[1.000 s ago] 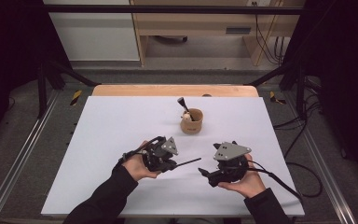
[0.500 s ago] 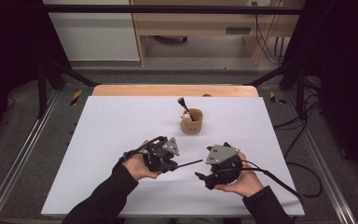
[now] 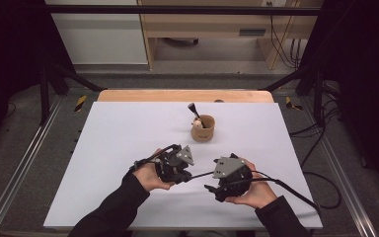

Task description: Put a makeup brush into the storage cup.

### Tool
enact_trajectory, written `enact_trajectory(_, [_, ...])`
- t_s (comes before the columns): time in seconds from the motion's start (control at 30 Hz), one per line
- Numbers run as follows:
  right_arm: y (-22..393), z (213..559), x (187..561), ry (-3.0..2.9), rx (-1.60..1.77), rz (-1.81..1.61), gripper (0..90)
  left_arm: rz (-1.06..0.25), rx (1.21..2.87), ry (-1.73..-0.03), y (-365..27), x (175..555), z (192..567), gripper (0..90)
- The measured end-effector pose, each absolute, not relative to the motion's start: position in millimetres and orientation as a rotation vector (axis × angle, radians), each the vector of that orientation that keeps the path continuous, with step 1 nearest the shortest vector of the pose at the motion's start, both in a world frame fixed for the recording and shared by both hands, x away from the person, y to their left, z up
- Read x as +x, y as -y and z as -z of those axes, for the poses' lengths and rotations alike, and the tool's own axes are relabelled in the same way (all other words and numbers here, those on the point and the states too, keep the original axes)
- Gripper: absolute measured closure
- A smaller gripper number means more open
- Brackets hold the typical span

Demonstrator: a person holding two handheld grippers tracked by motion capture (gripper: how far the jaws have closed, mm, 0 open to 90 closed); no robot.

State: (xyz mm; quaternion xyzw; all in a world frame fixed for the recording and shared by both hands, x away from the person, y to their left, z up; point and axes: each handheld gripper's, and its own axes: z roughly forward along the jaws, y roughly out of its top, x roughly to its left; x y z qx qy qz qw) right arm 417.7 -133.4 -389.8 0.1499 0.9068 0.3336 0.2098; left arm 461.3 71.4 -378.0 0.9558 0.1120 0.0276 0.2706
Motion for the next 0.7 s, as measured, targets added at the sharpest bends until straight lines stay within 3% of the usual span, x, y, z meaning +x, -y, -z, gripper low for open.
enact_trajectory(0.7, [125, 395, 418, -2.559, 0.281, -0.856, 44.0, -0.047, 2.585, -0.279, -59, 456, 374, 85.6])
